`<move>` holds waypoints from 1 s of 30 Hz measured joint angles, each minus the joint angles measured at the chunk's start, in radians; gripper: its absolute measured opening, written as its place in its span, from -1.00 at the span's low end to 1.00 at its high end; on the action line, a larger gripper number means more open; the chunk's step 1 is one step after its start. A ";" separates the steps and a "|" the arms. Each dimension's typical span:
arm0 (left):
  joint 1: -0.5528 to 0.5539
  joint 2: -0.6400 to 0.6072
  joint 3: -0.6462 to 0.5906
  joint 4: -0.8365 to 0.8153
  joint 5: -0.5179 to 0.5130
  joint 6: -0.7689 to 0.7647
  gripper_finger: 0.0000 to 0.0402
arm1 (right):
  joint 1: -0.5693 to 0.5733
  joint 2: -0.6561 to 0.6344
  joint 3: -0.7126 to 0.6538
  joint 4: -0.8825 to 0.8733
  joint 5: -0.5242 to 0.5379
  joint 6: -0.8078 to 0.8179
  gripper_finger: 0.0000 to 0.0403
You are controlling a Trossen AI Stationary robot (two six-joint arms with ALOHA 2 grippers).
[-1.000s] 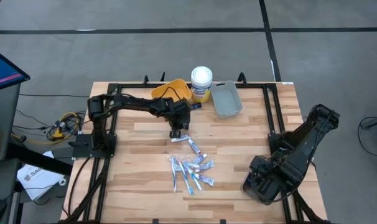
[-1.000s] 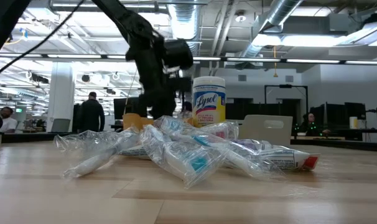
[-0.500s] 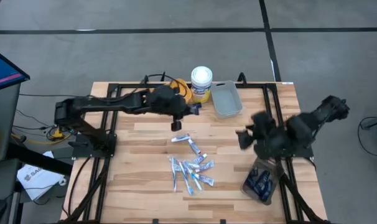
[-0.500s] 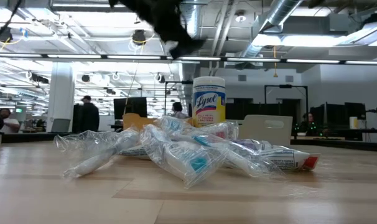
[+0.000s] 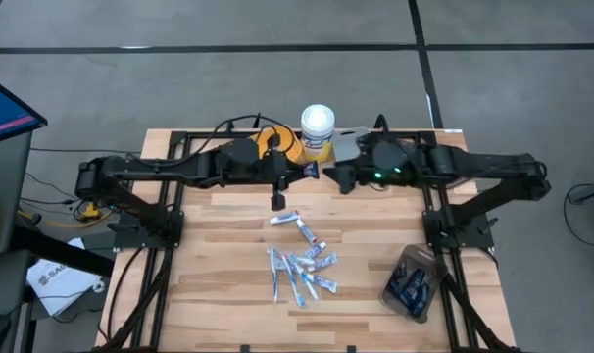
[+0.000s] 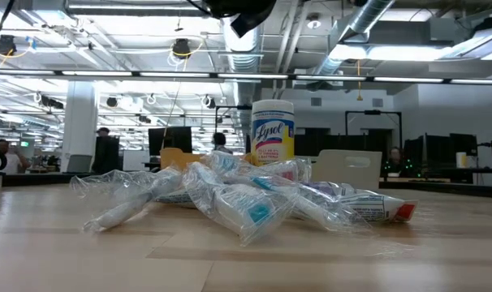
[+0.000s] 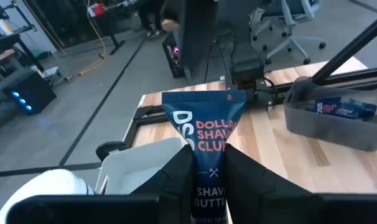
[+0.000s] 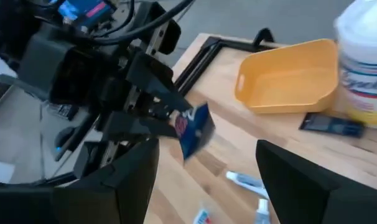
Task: Pick & Place Travel size toiletries
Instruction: Put the blue shaving butter into the black bin
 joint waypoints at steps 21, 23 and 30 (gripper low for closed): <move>-0.004 0.001 0.000 0.000 -0.021 0.003 -0.67 | -0.096 0.100 -0.001 0.112 -0.205 -0.037 -0.88; -0.004 0.001 -0.001 -0.005 -0.020 0.003 -0.67 | -0.098 0.101 -0.001 0.109 -0.217 -0.041 -0.91; -0.004 0.001 -0.001 0.009 -0.013 0.002 -0.62 | -0.092 0.078 -0.002 0.101 -0.227 -0.043 -0.97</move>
